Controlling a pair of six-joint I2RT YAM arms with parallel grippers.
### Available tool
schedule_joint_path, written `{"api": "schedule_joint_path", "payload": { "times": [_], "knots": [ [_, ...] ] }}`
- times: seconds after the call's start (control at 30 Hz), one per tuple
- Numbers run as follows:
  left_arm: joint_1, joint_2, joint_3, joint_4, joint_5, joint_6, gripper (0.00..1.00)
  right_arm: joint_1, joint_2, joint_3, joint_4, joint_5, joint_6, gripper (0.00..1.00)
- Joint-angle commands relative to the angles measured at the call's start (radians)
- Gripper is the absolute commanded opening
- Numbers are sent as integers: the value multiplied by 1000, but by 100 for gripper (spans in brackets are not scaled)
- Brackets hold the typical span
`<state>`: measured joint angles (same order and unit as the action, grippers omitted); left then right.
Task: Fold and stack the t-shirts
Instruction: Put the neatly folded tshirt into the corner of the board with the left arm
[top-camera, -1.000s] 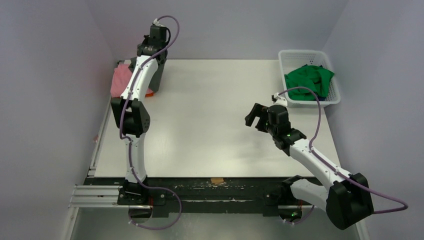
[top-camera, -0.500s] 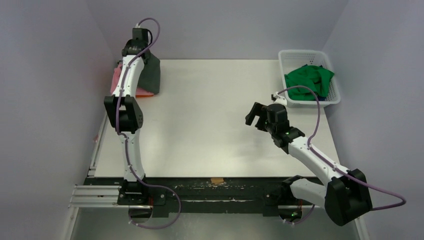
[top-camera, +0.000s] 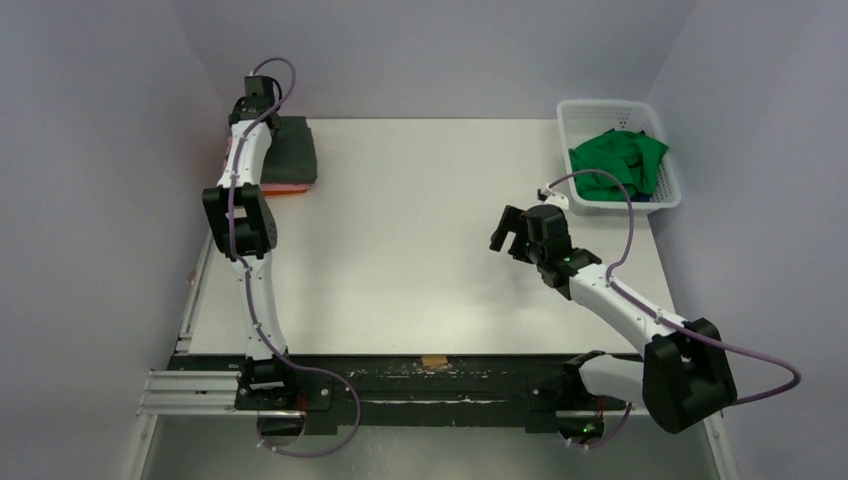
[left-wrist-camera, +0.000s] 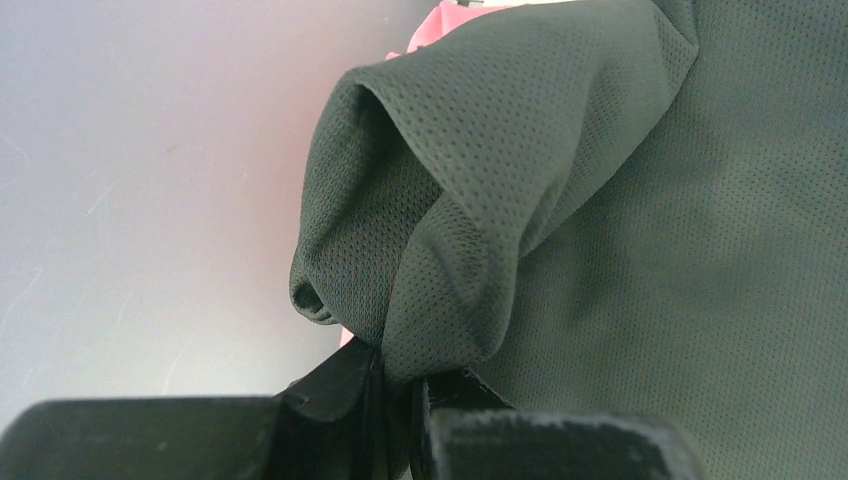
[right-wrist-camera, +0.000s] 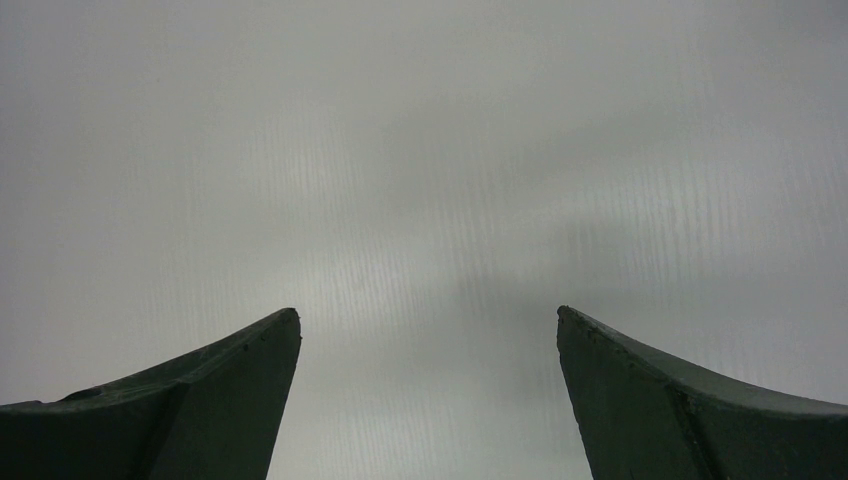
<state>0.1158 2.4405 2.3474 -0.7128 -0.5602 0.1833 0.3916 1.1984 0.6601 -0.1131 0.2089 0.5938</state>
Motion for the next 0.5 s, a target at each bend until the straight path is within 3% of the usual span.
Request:
{"api": "schedule_joint_path", "payload": {
  "times": [0.0, 0.07, 0.1, 0.13, 0.17, 0.33, 0.47],
  "knots": [
    [11, -5, 47, 92, -31, 20, 26, -3, 15, 50, 13, 47, -22, 98],
    [11, -4, 45, 112, -58, 25, 42, -2, 29, 64, -9, 67, -32, 98],
    [11, -4, 46, 124, -82, 28, 61, -2, 35, 73, -22, 78, -34, 98],
    [10, -6, 54, 126, -110, 22, 88, -2, 38, 80, -33, 86, -36, 99],
    [11, -13, 58, 128, -135, 10, 98, -2, 38, 82, -35, 91, -34, 99],
    [11, -102, 54, 104, -202, -137, 100, -3, -6, 69, -33, 86, -21, 99],
    [11, -242, 35, -47, -5, -365, 100, -2, -84, 47, -50, 81, -8, 99]
  ]
}}
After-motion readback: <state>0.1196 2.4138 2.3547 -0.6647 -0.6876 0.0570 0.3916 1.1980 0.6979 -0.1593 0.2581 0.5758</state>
